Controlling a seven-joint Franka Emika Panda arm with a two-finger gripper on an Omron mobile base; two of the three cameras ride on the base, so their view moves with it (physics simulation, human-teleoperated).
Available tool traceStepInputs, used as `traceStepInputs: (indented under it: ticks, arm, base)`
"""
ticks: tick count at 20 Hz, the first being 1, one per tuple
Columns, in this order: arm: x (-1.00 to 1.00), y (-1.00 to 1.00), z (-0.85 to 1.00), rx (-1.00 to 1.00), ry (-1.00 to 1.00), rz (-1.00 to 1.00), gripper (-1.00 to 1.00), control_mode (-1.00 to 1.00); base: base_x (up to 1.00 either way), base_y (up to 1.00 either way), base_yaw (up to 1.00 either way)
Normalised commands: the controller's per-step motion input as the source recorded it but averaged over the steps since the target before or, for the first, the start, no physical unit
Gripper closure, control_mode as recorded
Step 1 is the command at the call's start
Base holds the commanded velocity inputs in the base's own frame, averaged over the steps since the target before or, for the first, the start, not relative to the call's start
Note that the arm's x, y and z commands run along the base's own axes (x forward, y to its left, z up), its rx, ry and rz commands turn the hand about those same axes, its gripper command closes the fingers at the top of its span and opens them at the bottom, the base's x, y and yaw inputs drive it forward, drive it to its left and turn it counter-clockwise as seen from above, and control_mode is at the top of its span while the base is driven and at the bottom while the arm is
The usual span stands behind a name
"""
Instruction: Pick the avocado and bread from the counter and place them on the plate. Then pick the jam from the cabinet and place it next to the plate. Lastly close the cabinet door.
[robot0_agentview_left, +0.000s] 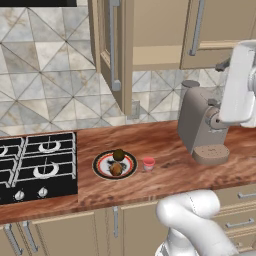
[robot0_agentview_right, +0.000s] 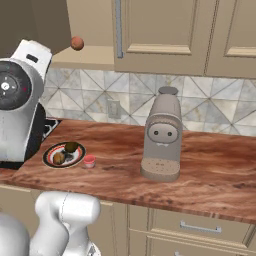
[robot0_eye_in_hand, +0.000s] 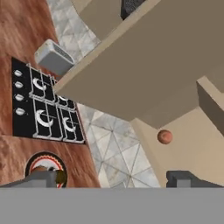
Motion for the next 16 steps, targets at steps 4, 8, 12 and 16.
traceStepInputs:
  ticks: [4,8,12,16]
  arm:
    - [-0.29,0.77,0.0,-0.18,-0.04,-0.03,-1.0,-1.0]
    - [-0.03,0.93,0.0,-0.21,-0.12,-0.07,-1.0,-1.0]
    - [0.0,0.95,0.0,-0.23,-0.17,-0.11,-1.0,-1.0]
    - [-0.1,0.66,0.0,-0.21,-0.21,-0.14,-1.0,-1.0]
  base:
    - [0.0,0.0,0.0]
    - [0.0,0.0,0.0]
    - [0.0,0.0,0.0]
    - [0.0,0.0,0.0]
